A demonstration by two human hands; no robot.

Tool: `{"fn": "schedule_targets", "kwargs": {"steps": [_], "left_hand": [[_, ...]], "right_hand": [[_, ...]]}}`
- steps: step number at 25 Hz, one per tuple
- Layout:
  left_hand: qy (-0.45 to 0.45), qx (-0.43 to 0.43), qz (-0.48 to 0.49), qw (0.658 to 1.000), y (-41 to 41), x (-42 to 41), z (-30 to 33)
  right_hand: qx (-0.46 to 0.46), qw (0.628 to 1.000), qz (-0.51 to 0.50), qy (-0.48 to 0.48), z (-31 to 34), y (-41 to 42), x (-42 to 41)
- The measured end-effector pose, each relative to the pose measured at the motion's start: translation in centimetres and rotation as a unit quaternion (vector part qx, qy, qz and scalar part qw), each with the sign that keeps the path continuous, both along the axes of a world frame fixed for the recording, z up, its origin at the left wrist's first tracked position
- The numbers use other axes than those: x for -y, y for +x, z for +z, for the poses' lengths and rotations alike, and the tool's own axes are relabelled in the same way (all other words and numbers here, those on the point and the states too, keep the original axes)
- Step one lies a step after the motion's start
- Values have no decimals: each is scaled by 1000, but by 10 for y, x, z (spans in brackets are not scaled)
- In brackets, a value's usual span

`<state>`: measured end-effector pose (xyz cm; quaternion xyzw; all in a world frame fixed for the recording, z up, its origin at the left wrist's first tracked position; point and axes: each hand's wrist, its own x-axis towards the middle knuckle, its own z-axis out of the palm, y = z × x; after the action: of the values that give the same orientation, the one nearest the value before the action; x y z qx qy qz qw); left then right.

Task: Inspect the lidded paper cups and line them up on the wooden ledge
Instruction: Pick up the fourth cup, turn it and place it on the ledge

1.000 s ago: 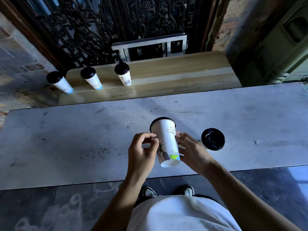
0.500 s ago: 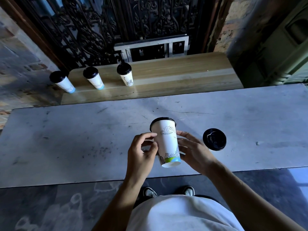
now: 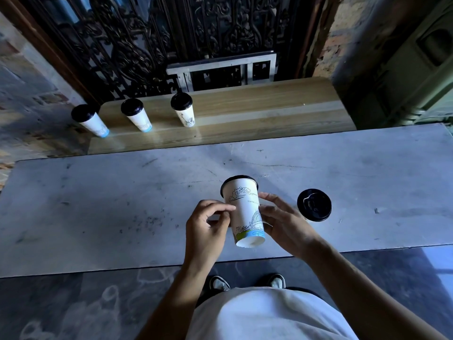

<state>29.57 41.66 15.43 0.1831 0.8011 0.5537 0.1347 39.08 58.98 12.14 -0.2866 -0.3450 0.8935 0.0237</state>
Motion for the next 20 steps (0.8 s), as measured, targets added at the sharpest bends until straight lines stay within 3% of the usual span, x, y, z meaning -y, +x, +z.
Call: {"fn": "schedule_targets", "kwargs": {"steps": [7, 20], "left_hand": [[17, 67, 39, 997, 2, 0, -3], [-20, 33, -6, 999, 0, 1, -10]], "right_hand": [[1, 1000, 3, 20, -5, 1, -1], [-24, 1000, -9, 5, -9, 4, -2]]}}
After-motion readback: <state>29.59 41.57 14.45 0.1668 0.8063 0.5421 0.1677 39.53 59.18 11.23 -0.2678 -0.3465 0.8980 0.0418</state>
